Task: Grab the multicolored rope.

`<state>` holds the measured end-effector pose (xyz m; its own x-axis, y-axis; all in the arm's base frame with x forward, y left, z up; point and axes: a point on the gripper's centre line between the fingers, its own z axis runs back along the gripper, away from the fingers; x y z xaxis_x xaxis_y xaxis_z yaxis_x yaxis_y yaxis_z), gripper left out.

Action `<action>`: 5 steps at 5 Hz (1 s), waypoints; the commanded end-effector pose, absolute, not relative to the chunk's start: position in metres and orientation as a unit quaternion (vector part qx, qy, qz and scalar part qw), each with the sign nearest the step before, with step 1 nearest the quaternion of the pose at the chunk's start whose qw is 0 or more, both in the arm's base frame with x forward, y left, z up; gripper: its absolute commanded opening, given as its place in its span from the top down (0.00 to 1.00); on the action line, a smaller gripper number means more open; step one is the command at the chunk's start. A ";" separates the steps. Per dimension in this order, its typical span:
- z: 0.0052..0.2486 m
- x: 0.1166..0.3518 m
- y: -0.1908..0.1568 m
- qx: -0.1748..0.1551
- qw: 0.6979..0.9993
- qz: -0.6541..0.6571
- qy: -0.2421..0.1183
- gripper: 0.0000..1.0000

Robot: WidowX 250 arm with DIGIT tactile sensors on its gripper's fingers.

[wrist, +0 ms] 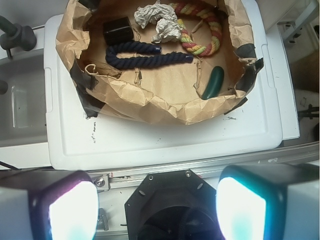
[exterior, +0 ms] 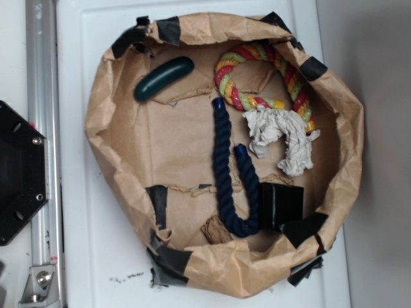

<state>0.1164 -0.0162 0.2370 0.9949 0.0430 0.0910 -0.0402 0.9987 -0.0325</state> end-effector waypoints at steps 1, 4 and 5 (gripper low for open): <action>0.237 0.116 -0.016 -0.015 0.999 0.021 -0.046 0.00; 0.131 0.262 0.022 -0.086 0.945 0.285 -0.134 0.00; 0.131 0.262 0.022 -0.086 0.945 0.285 -0.134 0.00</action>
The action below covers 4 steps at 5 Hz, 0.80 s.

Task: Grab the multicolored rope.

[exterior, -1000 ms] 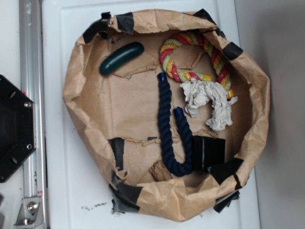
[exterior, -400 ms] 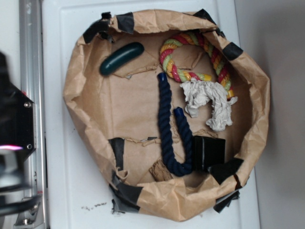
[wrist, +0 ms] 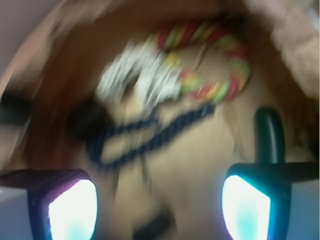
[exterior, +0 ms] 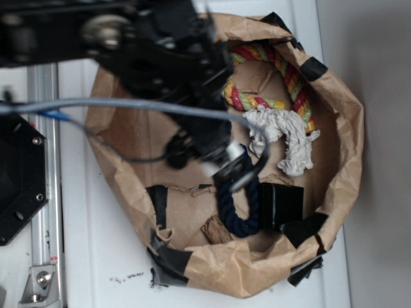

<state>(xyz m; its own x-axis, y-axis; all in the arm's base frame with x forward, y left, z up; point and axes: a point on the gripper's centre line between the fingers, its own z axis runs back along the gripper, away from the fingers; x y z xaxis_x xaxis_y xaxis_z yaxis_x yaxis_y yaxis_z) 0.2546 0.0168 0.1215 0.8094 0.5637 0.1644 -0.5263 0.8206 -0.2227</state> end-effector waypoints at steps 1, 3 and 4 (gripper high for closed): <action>0.131 0.262 0.022 -0.086 0.945 0.285 -0.134 0.00; 0.104 0.261 0.040 -0.053 0.915 0.354 -0.186 0.00; 0.079 0.274 0.069 -0.037 0.878 0.437 -0.195 0.00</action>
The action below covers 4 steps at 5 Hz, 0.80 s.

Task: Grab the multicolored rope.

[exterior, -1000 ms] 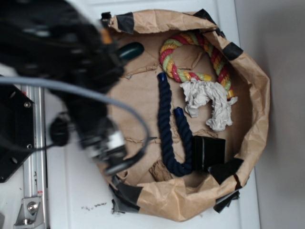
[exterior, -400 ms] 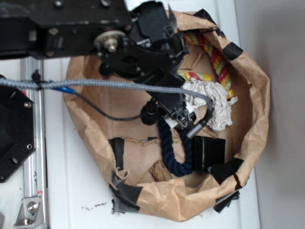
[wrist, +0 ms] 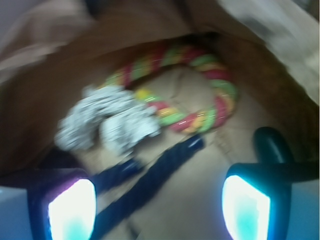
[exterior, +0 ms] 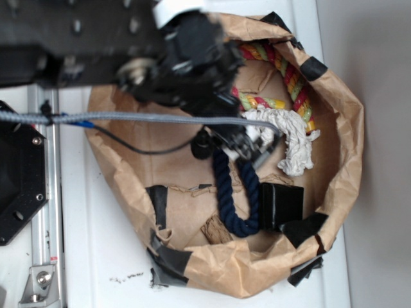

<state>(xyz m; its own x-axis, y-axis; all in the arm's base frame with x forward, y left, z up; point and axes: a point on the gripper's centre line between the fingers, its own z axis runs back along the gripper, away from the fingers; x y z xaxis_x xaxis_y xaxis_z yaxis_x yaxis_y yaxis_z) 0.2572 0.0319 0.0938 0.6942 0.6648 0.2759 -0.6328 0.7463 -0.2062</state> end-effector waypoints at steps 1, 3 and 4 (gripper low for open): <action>0.066 0.277 0.090 -0.022 0.862 0.469 -0.190 0.00; 0.066 0.285 0.110 -0.011 0.849 0.494 -0.187 0.00; 0.062 0.282 0.111 -0.004 0.851 0.493 -0.179 0.00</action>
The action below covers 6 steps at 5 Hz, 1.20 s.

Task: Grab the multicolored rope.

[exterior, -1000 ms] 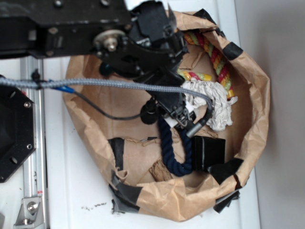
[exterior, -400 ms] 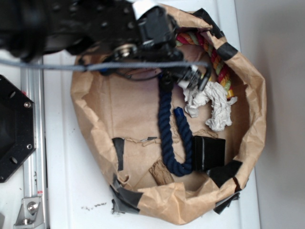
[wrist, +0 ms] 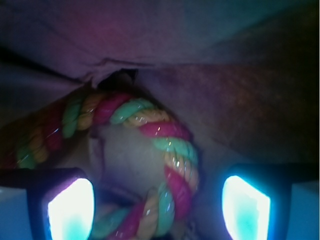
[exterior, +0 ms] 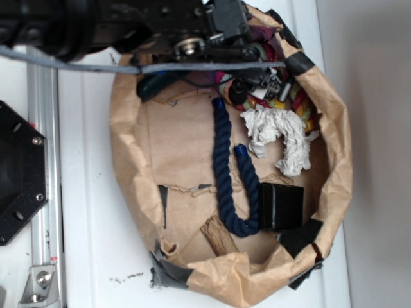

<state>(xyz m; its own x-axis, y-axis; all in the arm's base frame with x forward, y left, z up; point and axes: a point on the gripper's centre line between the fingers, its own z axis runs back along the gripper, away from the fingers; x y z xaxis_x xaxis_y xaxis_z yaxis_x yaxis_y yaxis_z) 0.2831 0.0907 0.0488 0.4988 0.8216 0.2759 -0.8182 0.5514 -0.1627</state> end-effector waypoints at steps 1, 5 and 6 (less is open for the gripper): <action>0.056 0.279 0.115 0.001 0.847 0.501 -0.179 0.00; 0.033 0.281 0.072 -0.065 0.901 0.422 -0.076 1.00; 0.024 0.280 0.066 -0.043 0.909 0.410 -0.057 1.00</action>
<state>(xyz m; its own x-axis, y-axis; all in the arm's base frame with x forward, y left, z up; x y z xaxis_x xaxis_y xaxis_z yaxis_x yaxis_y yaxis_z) 0.2805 0.0631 0.0179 0.6496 0.7575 0.0655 -0.7490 0.6524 -0.1157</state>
